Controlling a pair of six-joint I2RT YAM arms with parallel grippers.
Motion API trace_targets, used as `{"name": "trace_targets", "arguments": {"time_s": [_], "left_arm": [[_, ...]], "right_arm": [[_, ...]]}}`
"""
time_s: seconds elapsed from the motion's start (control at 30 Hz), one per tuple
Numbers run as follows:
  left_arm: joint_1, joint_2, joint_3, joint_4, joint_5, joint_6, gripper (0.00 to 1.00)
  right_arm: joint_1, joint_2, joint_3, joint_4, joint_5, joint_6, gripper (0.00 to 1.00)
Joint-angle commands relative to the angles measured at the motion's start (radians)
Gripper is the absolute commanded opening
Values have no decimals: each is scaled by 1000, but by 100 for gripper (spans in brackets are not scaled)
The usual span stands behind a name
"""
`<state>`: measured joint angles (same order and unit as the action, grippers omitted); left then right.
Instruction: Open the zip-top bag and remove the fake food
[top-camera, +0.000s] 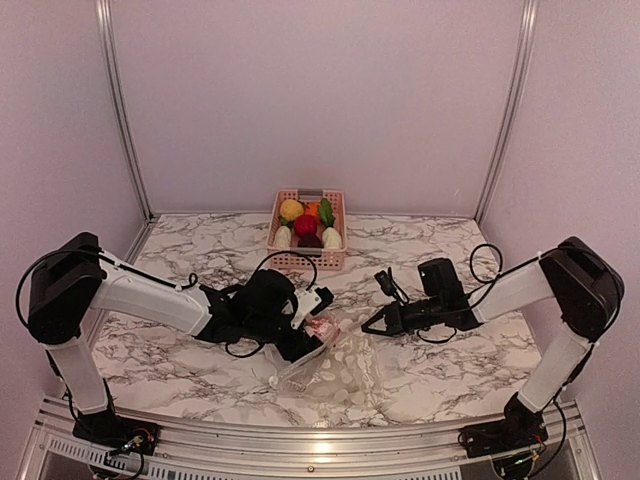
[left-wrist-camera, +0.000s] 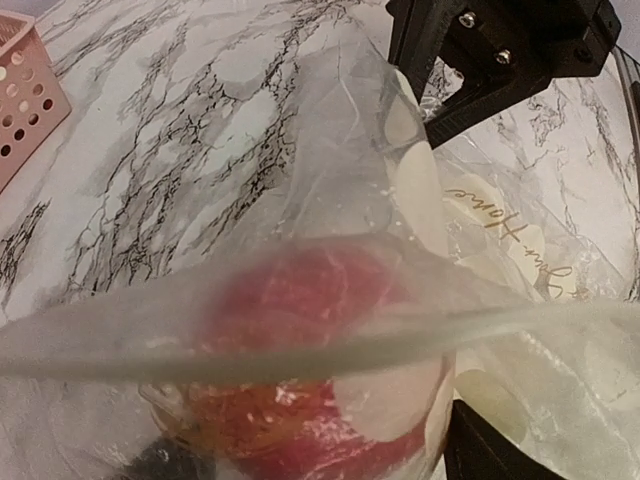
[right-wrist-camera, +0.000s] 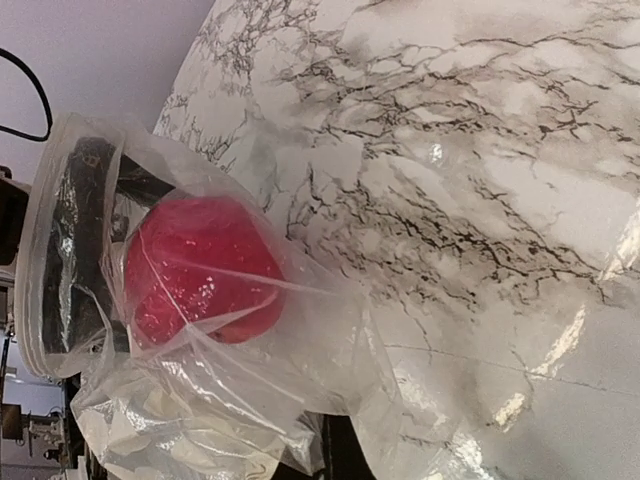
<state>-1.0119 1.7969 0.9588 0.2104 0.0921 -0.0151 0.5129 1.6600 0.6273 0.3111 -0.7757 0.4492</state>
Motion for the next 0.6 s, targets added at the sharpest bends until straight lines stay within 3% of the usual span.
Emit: {"name": "trace_targets", "arguments": {"time_s": [0.0,0.2,0.57], "left_arm": [[-38,40,43,-151,-30,89,83],[-65,32,56,-160,-78,184,97],[-82,74,141,-157,-130,278,99]], "right_arm": [[28,55,60,14,70,4,0],[39,95,82,15,70,8,0],[128,171,143,20,36,4,0]]}}
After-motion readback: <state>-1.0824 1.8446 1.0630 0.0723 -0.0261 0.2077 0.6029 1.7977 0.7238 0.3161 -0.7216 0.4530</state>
